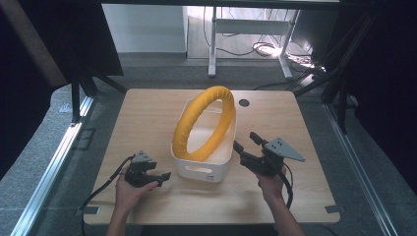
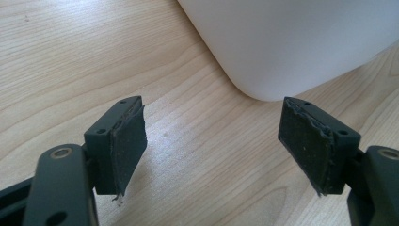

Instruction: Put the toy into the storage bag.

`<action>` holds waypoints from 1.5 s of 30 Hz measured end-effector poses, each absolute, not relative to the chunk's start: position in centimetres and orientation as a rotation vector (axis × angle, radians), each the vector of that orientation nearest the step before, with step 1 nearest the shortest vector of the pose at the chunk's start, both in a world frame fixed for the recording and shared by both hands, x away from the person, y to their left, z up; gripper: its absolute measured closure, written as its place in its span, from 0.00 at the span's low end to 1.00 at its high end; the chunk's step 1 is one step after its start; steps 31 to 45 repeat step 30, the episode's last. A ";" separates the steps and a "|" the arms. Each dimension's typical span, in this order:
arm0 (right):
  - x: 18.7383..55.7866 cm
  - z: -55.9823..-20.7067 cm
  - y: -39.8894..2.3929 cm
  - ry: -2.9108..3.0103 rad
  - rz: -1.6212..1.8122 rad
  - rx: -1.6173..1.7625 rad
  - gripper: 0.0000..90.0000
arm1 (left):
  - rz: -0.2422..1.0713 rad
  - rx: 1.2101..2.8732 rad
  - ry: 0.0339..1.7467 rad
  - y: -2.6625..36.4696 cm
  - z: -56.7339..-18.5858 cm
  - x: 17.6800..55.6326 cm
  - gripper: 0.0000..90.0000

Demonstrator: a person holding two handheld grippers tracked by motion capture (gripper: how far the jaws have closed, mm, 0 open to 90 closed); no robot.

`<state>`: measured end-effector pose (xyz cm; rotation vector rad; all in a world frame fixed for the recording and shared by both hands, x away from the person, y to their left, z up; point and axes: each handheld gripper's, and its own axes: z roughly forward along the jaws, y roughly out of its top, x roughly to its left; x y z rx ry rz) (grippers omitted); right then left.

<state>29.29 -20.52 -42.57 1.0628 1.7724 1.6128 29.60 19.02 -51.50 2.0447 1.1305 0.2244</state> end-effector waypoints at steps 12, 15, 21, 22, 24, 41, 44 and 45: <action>29.7 -46.0 -24.5 1.752 1.543 1.190 0.33 | 0.229 2.060 1.130 19.0 -51.6 29.6 0.27; 29.8 -46.3 -24.7 1.745 1.527 1.190 0.33 | 0.227 2.061 1.130 18.9 -51.6 29.6 0.27; 30.0 -46.7 -25.2 1.738 1.523 1.199 0.34 | 0.228 2.056 1.127 19.0 -51.5 29.6 0.27; 30.0 -46.8 -25.3 1.738 1.519 1.199 0.34 | 0.228 2.056 1.127 19.0 -51.5 29.6 0.27; 30.1 -47.0 -25.4 1.737 1.518 1.216 0.34 | 0.226 2.058 1.126 18.9 -51.6 29.6 0.27; 30.1 -47.3 -25.8 1.734 1.506 1.220 0.34 | 0.226 2.056 1.126 18.9 -51.6 29.6 0.27; 30.1 -47.3 -25.8 1.734 1.506 1.220 0.34 | 0.226 2.056 1.126 18.9 -51.6 29.6 0.27; 30.1 -47.3 -25.8 1.734 1.506 1.220 0.34 | 0.226 2.056 1.126 18.9 -51.6 29.6 0.27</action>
